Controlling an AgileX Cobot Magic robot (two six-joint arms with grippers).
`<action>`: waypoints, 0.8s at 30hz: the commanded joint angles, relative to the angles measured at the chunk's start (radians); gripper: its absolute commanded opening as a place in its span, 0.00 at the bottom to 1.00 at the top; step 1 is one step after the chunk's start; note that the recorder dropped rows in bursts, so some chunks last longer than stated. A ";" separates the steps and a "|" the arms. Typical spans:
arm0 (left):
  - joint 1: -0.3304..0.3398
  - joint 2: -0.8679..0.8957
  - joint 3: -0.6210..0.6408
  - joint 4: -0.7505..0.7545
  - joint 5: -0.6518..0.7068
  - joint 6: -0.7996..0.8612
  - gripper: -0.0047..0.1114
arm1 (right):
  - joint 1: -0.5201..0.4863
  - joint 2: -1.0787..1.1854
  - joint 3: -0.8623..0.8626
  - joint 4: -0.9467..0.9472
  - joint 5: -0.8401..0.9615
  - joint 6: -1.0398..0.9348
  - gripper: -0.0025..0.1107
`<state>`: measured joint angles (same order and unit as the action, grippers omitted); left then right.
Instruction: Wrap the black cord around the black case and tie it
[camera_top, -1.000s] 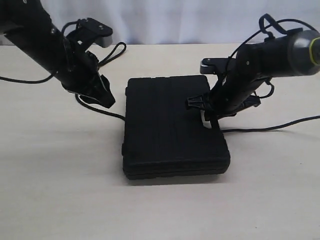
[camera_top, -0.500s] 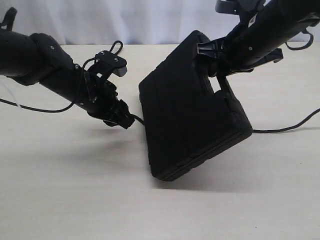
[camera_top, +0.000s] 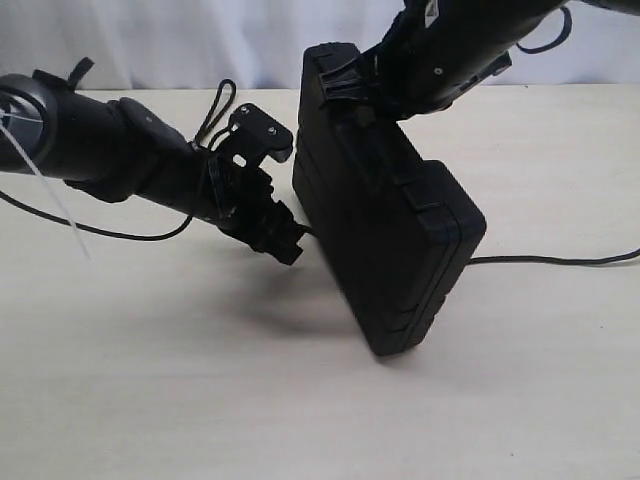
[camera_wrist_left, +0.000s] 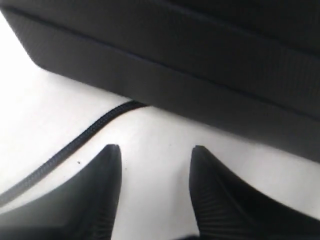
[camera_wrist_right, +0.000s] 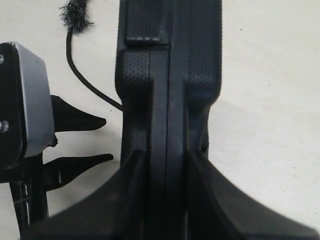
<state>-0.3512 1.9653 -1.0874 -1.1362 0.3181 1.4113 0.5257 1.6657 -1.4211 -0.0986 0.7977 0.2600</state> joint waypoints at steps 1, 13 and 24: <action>-0.004 0.000 0.004 -0.188 -0.024 0.205 0.40 | 0.047 -0.005 -0.020 -0.056 -0.038 0.009 0.06; 0.162 -0.094 0.089 -0.569 0.329 0.674 0.14 | 0.080 -0.005 -0.022 -0.381 0.026 0.213 0.06; 0.228 -0.099 0.132 -0.586 0.630 0.732 0.04 | 0.082 0.024 -0.145 -0.418 0.204 0.201 0.06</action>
<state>-0.1177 1.8749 -0.9590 -1.7028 0.9231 2.1116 0.6075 1.6925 -1.5390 -0.4696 1.0053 0.4686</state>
